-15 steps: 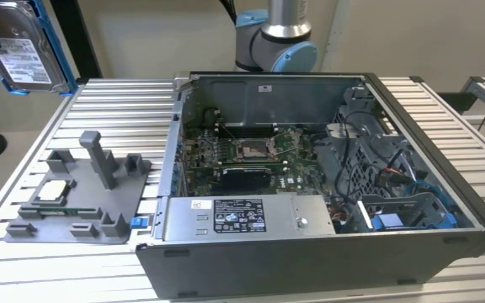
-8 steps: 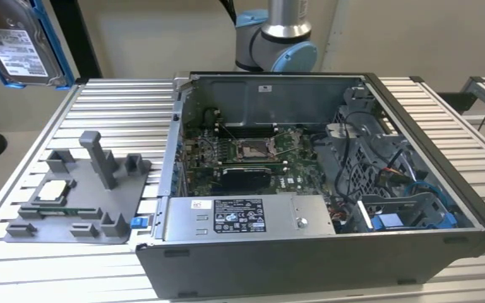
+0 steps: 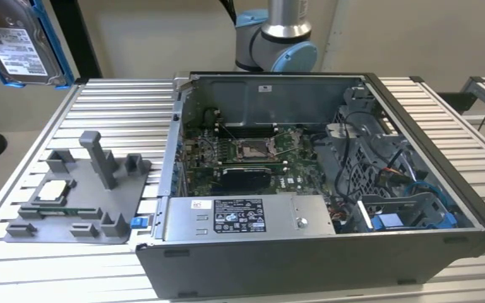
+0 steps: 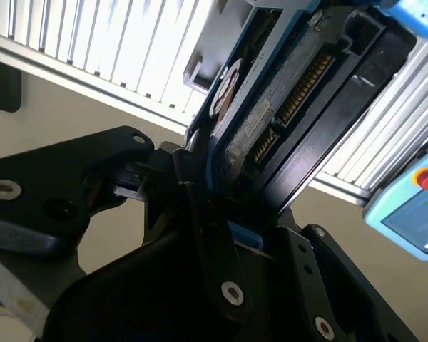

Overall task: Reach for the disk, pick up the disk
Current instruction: 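Pick up the disk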

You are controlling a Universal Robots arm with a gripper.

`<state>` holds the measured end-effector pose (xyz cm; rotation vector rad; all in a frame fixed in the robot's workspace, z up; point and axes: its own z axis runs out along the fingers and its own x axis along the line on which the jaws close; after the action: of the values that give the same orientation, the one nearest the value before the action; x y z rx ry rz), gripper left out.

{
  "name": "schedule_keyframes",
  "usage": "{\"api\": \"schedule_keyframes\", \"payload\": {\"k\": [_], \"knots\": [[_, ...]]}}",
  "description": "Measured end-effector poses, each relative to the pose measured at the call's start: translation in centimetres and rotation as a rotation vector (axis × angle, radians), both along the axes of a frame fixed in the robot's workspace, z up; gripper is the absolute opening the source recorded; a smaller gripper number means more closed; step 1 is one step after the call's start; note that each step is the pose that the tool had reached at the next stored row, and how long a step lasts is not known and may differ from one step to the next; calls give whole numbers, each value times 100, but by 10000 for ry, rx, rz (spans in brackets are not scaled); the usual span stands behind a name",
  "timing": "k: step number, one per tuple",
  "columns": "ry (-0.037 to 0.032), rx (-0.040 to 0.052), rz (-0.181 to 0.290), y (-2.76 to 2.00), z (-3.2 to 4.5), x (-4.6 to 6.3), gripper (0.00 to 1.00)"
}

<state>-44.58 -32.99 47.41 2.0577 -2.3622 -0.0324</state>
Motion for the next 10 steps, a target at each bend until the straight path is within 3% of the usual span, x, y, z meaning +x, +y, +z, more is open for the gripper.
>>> {"api": "schedule_keyframes", "payload": {"k": [10], "knots": [[0,-1,0,0,1,45,0]]}}
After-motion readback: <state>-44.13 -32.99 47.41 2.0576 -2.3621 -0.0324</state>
